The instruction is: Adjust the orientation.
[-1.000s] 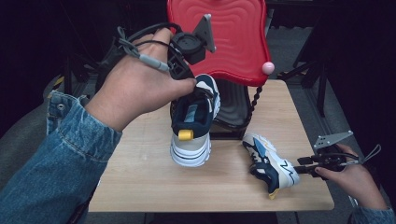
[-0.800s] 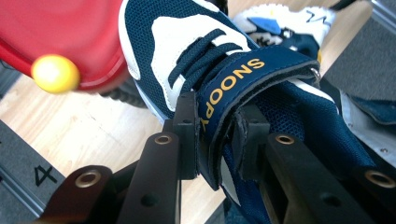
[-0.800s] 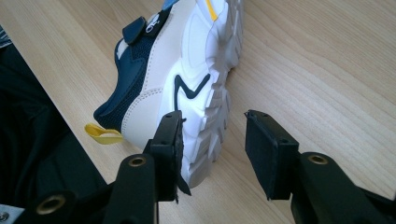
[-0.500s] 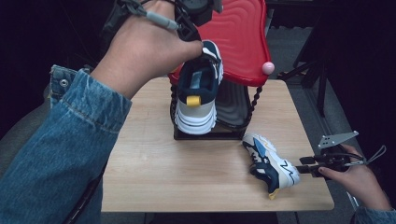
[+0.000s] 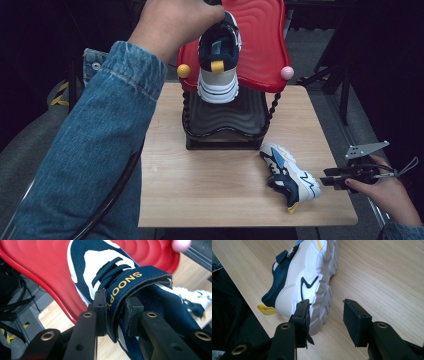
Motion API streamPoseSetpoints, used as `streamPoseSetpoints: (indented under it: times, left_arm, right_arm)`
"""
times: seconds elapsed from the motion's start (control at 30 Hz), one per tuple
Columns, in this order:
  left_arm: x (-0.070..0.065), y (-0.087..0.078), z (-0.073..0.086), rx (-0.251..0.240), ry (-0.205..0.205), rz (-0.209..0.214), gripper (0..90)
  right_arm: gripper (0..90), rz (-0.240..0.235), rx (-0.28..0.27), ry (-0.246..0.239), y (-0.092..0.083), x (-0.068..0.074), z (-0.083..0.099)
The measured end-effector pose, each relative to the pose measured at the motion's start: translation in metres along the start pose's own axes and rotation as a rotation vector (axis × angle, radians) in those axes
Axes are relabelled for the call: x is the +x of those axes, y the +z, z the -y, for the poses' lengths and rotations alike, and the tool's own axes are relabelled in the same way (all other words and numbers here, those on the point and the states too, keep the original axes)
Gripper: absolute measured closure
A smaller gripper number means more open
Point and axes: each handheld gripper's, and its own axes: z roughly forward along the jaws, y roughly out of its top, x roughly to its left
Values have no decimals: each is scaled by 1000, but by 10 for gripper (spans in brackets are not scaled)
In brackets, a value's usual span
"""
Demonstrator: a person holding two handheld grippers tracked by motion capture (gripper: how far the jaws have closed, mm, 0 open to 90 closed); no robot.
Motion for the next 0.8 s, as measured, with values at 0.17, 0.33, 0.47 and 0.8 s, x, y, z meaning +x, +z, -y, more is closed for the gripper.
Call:
streamPoseSetpoints:
  times: [0.17, 0.33, 0.47, 0.8]
  left_arm:
    - [7, 7, -17, 4, 5, -44, 755]
    - [11, 17, -32, 9, 41, -113, 759]
    - [18, 26, -38, -9, 34, -125, 764]
    - [23, 39, -47, -59, -3, -154, 773]
  right_arm:
    - [577, -7, -3, 14, 0, -3, 4]
    - [577, -5, -2, 25, -1, -4, 7]
    - [576, -4, 4, 31, 0, -4, 7]
    - [575, -7, 15, 33, 6, -6, 9]
